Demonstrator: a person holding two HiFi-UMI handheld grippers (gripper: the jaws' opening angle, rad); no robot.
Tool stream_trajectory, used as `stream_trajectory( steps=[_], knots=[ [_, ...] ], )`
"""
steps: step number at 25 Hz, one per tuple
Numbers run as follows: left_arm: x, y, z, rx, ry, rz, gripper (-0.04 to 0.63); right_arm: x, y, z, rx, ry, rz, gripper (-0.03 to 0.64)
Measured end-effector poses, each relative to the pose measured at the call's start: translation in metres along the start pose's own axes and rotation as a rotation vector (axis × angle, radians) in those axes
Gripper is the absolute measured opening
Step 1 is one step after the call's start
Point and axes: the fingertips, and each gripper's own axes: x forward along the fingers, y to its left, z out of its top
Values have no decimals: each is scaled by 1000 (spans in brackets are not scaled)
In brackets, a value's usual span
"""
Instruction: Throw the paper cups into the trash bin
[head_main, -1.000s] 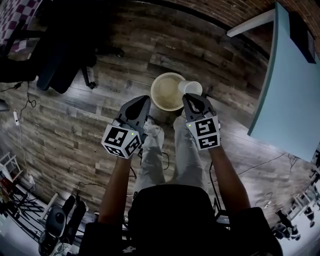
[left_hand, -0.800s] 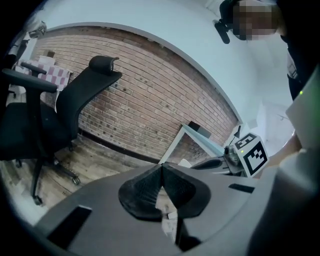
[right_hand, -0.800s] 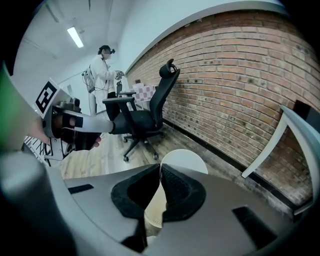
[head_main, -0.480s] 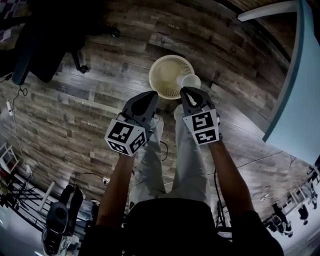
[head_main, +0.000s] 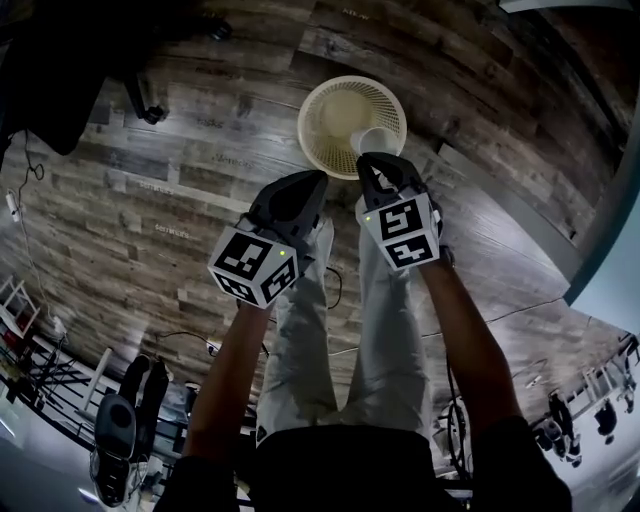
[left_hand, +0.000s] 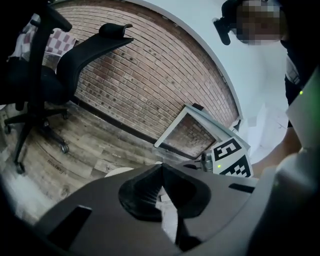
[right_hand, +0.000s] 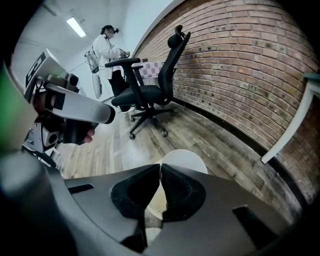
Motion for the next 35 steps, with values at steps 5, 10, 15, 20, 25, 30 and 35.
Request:
stream_trajectory(
  steps=[5,10,15,20,25,30,35],
  knots=[
    [10,9,-19,-23,6,-2,5,24,-6,-22,-32,25,-10,17],
    [16,24,-35,-33,15,17,5,50,-4,-44,-93,95,-7,17],
    [21,26,-41,-30,25,16,5,73,-9,-60,-129,137,-30,17],
    [22,31,-46,-24,39,10,5,98,-10,-72,-180,173,-25,17],
    [23,39,-53,-29,47,16,5,112,-14,-83,-189,192,-47,17],
    [25,40,-56,-30,49,14,5,116,-17,-94,-141,207,-57,20],
    [22,43,-54,-30,43,15,5,114,-13,-97,-113,219,-50,54]
  ],
)
